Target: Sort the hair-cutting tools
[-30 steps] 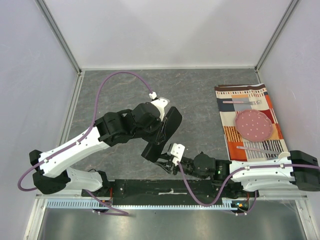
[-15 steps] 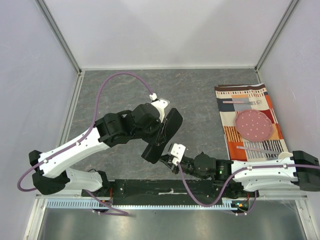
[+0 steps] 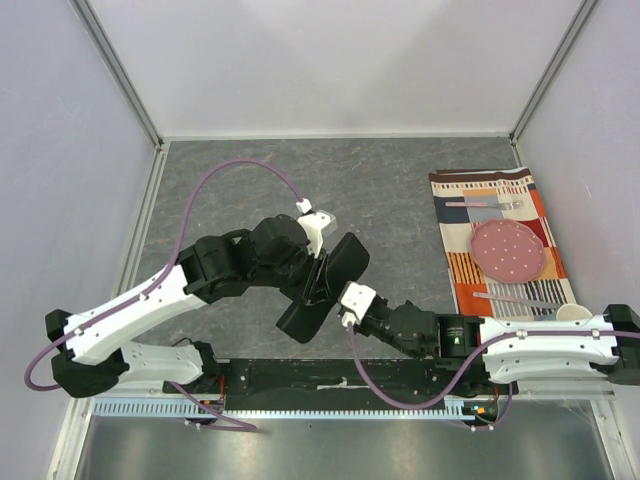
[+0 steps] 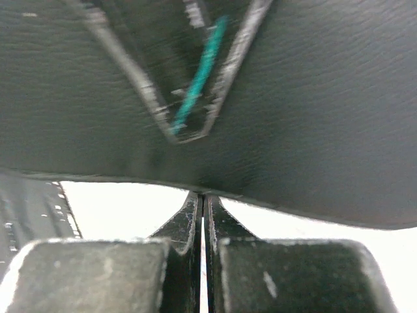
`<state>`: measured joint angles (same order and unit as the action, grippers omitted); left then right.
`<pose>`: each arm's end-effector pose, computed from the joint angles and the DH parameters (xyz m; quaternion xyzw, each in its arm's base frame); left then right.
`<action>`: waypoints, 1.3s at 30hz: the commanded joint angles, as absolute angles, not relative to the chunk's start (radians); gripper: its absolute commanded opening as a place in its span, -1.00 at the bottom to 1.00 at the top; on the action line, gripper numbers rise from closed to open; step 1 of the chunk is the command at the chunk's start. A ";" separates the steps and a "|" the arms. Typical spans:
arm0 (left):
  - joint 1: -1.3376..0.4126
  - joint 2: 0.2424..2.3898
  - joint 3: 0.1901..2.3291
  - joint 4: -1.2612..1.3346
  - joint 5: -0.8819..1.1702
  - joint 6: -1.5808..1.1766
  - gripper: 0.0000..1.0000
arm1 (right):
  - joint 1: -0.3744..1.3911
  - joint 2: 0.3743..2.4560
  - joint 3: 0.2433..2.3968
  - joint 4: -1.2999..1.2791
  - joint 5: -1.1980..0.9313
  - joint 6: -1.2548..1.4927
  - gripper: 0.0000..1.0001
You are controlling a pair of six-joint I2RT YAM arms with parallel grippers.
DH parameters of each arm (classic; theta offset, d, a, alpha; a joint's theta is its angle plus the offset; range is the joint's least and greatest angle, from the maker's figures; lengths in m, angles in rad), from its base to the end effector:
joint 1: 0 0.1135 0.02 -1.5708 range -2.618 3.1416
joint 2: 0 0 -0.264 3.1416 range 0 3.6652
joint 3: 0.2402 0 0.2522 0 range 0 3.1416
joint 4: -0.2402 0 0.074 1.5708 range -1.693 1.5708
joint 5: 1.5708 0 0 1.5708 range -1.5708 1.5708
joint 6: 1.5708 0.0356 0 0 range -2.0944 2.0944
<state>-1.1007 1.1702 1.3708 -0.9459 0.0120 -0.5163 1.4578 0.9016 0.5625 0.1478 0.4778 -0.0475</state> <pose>0.1018 -0.2014 0.3899 0.2662 0.8765 -0.2939 0.2730 0.0400 0.2077 0.2756 -0.4024 0.6500 0.2617 0.5891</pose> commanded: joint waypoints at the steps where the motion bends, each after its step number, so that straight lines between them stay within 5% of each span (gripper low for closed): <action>1: -1.101 1.102 1.338 -0.925 0.138 -0.476 -0.95 | 1.434 0.948 0.655 -0.066 0.682 -0.138 -1.00; 16: -1.103 1.029 1.207 -0.879 0.252 -0.457 -0.95 | 1.207 0.891 0.810 -0.291 0.785 -0.256 -1.00; 39: -1.103 1.020 1.074 -0.841 0.373 -0.399 -0.95 | 1.125 0.795 0.903 -0.469 0.491 -0.810 -1.00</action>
<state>-1.0790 1.0637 1.1019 -0.6968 0.1871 -0.4515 1.1912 0.8345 0.7914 -0.4236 0.4046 -0.6746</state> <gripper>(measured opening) 0.329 0.010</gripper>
